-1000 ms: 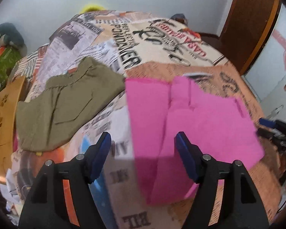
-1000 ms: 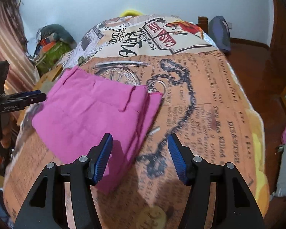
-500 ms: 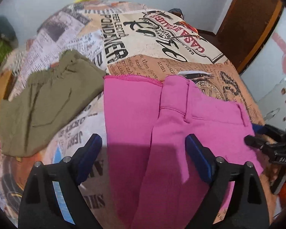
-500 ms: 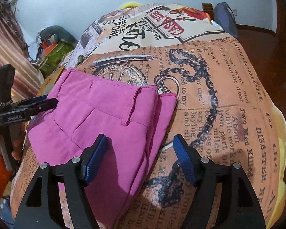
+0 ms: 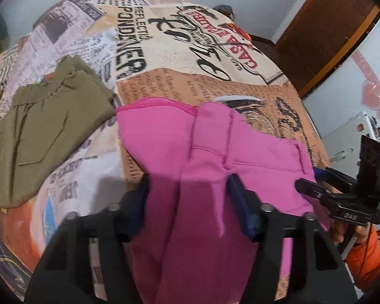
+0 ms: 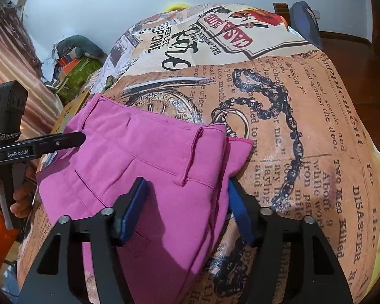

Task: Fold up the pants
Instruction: 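Close both tools on the folded pink pants edge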

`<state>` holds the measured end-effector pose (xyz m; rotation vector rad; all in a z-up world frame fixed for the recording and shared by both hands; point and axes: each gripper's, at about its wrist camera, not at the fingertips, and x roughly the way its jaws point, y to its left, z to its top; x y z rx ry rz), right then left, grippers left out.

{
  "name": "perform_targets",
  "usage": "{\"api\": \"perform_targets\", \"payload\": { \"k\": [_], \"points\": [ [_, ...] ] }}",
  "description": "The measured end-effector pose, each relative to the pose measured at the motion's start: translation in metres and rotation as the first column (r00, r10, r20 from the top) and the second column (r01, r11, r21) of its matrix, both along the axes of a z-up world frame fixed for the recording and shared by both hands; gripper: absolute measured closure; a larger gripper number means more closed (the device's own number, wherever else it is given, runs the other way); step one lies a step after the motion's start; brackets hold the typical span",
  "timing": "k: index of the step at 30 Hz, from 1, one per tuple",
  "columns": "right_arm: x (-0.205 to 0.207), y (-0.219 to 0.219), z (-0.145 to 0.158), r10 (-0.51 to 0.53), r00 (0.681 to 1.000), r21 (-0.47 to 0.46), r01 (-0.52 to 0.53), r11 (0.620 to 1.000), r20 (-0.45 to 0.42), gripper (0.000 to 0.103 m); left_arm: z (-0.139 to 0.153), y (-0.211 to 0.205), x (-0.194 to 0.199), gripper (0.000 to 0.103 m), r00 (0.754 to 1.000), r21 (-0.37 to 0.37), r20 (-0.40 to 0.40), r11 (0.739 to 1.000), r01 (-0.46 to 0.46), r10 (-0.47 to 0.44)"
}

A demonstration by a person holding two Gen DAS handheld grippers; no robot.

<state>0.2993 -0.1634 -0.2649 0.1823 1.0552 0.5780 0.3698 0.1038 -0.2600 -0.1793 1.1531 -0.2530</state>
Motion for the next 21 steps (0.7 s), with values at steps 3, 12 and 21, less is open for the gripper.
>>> {"api": "perform_targets", "payload": {
  "k": [3, 12, 21],
  "points": [
    [0.000, -0.002, 0.001, -0.012, 1.000, 0.002, 0.012, 1.000, 0.006, 0.064, 0.001, -0.003, 0.001, 0.062, 1.000, -0.013, -0.009, 1.000, 0.003, -0.003],
    [0.000, -0.002, 0.013, -0.009, 0.999, -0.023, 0.011, 1.000, 0.044, 0.082, 0.014, -0.030, -0.011, 0.078, 0.996, 0.163, 0.075, 0.986, 0.042, -0.055],
    [-0.011, 0.002, 0.048, 0.038, 0.989, -0.053, -0.031, 0.998, 0.144, 0.088, 0.040, -0.037, -0.028, 0.085, 0.988, 0.193, 0.140, 0.980, 0.041, -0.069]
  ]
}}
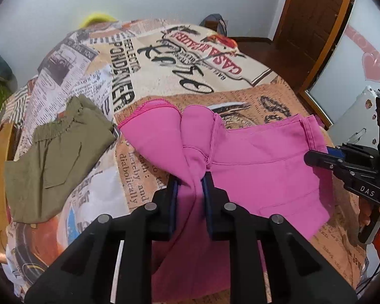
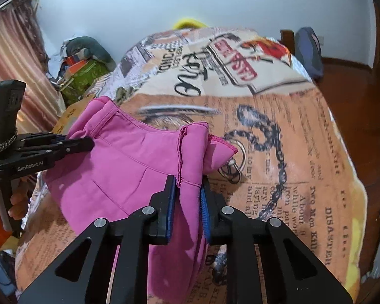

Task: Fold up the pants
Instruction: 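Close both tools on the folded pink pants edge, then lift the pants with both tools and carry them toward the olive pants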

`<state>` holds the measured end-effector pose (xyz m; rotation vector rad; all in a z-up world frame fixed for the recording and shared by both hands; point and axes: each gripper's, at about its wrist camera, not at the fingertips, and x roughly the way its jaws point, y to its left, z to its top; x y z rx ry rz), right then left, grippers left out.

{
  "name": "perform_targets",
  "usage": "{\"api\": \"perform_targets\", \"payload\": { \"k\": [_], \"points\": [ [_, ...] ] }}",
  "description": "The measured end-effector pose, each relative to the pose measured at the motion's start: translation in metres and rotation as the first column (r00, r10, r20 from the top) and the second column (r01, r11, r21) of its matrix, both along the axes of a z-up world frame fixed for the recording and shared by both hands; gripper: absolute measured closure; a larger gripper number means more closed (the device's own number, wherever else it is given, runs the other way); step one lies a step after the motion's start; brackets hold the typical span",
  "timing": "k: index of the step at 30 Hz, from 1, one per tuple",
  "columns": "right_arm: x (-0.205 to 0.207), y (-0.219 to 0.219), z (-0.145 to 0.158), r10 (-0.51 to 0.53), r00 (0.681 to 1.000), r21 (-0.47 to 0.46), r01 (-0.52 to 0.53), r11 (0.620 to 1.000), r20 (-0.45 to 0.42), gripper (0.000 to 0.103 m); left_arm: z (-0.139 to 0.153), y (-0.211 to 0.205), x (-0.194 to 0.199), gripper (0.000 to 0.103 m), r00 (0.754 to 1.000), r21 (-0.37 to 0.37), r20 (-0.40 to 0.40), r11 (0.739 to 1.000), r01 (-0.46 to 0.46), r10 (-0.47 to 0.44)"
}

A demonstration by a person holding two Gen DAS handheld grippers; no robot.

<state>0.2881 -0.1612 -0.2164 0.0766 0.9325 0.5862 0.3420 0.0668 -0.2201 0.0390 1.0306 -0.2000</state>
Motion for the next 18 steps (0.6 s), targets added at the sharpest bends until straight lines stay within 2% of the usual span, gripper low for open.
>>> {"api": "perform_targets", "payload": {
  "k": [9, 18],
  "points": [
    [-0.010, 0.011, 0.036, 0.018, 0.997, 0.012, -0.018, 1.000, 0.071, 0.089, 0.043, 0.008, -0.029, 0.086, 0.997, -0.021, 0.080, 1.000, -0.019, 0.021],
    [-0.015, 0.041, 0.072, 0.059, 0.988, 0.006, -0.060, 0.998, 0.146, 0.089, 0.080, 0.038, -0.056, 0.086, 0.983, -0.041, 0.164, 0.997, -0.072, 0.078]
  ]
}}
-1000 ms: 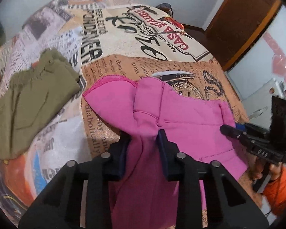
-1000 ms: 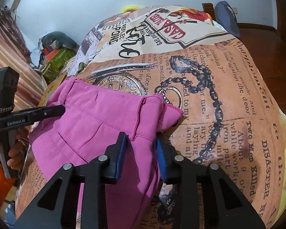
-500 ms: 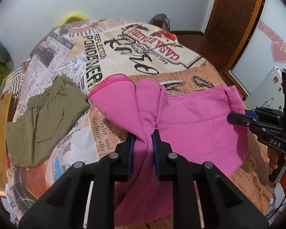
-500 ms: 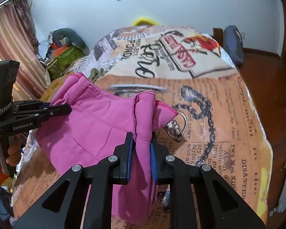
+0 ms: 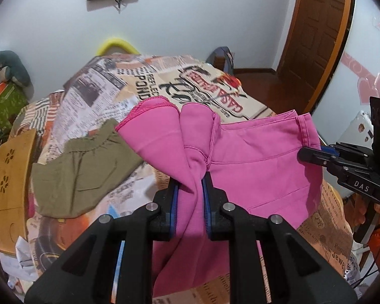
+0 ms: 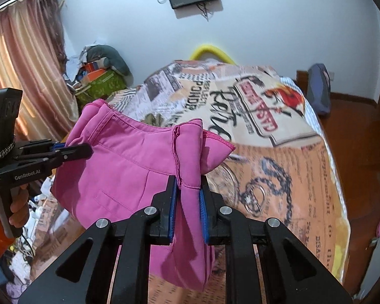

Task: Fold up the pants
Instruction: 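Lift the pants with both tools and carry them toward the olive pants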

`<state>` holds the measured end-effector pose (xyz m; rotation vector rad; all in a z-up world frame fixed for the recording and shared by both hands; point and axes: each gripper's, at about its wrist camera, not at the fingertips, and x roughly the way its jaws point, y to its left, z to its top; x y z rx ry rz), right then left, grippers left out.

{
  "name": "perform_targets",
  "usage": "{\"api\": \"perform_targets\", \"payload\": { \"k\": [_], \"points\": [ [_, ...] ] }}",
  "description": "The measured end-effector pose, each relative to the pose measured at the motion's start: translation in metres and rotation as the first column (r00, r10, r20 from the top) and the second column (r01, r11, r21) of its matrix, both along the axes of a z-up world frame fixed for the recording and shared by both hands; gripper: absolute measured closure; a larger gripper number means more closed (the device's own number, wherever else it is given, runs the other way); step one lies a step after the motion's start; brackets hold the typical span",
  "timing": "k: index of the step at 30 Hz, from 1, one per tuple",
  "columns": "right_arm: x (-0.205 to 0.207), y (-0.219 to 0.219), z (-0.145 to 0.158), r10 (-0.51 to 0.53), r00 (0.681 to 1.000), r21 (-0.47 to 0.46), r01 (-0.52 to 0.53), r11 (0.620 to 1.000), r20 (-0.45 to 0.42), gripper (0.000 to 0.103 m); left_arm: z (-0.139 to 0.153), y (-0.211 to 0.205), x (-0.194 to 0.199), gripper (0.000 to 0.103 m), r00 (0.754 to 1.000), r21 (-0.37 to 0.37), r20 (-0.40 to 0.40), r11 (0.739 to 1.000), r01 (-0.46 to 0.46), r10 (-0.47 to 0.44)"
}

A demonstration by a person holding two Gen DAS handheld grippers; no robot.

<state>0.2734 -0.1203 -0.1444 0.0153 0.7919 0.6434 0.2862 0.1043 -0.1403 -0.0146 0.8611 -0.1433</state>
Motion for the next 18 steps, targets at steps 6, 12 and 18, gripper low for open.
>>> {"api": "perform_targets", "payload": {
  "k": [6, 12, 18],
  "points": [
    [0.001, 0.033, 0.019, 0.044, 0.998, -0.008, -0.044, 0.999, 0.050, 0.089, 0.019, 0.030, -0.015, 0.086, 0.998, -0.008, 0.048, 0.999, -0.049, 0.049],
    [0.001, 0.072, 0.035, 0.091, 0.991, -0.002, -0.091, 0.996, 0.101, 0.089, 0.035, 0.072, -0.027, 0.086, 0.989, -0.010, 0.093, 0.993, -0.117, 0.118],
    [0.006, 0.120, 0.046, 0.140, 0.981, 0.021, -0.144, 0.989, 0.138, 0.089, 0.048, 0.118, -0.033, 0.086, 0.973, 0.008, 0.128, 0.981, -0.193, 0.190]
  ]
}}
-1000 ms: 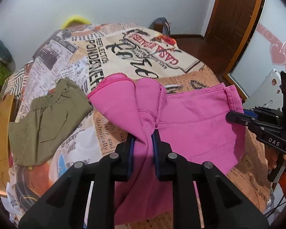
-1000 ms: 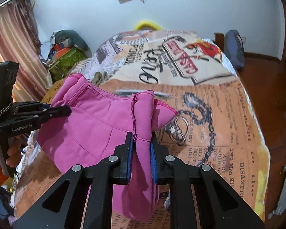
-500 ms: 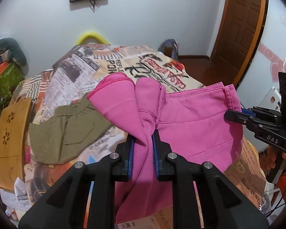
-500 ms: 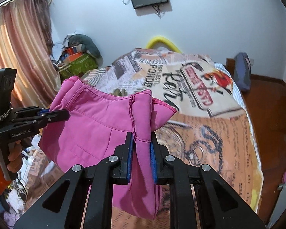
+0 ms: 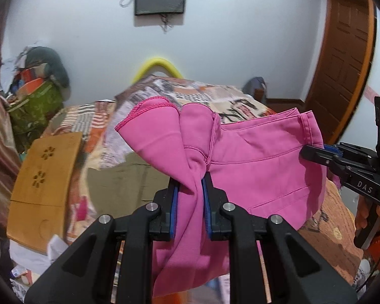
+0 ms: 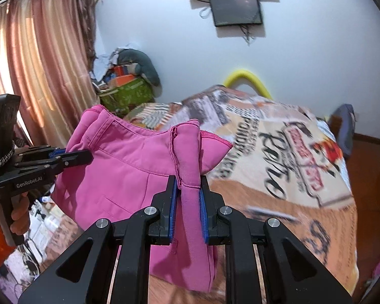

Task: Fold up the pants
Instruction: 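Lift the pants with both tools and carry them toward the olive pants, then lower the pink pants onto the olive pants and open both tools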

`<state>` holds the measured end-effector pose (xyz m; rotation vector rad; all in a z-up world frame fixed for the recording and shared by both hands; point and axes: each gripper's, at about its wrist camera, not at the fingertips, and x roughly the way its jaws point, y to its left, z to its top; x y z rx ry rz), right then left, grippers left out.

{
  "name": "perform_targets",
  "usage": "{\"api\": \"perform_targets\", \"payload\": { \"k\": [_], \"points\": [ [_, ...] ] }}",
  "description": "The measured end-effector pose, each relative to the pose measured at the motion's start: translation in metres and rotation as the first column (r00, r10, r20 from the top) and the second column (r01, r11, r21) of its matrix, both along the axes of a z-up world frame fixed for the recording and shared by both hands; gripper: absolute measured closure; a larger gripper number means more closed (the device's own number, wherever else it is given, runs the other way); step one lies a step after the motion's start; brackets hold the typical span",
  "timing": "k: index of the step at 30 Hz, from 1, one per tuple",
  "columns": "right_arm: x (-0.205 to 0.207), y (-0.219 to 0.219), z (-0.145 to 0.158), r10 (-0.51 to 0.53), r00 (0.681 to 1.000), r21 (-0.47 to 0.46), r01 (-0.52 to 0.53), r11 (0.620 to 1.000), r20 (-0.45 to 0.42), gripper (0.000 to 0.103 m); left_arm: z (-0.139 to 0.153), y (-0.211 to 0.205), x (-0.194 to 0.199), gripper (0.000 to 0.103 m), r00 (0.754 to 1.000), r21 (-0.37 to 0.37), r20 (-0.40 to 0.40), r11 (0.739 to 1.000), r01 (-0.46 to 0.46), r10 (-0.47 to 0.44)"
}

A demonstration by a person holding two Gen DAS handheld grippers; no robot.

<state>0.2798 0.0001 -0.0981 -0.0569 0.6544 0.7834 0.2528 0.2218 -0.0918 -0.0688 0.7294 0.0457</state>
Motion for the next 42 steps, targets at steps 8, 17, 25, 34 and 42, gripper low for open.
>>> {"api": "perform_targets", "payload": {
  "k": [8, 17, 25, 34, 42],
  "points": [
    [0.017, 0.065, -0.001, 0.049, 0.999, 0.007, -0.049, 0.999, 0.018, 0.089, -0.003, 0.065, 0.012, 0.086, 0.995, -0.003, 0.016, 0.996, -0.094, 0.095],
    [0.053, 0.125, -0.041, 0.067, 0.998, -0.060, -0.067, 0.996, -0.010, 0.089, -0.058, 0.127, 0.053, 0.086, 0.988, -0.061, -0.041, 0.986, -0.153, 0.151],
    [0.087, 0.159, -0.097, 0.062, 0.996, -0.145, -0.071, 0.987, -0.063, 0.089, -0.132, 0.158, 0.105, 0.086, 0.975, -0.091, -0.149, 0.980, -0.177, 0.162],
    [0.113, 0.187, -0.142, 0.082, 0.990, -0.303, -0.113, 0.946, -0.112, 0.089, -0.203, 0.178, 0.137, 0.082, 0.944, -0.089, -0.271, 0.972, -0.217, 0.186],
    [0.123, 0.179, -0.152, 0.074, 0.987, -0.369, -0.123, 0.921, -0.145, 0.081, -0.200, 0.193, 0.128, 0.058, 0.939, -0.021, -0.262, 0.972, -0.235, 0.222]
  ]
}}
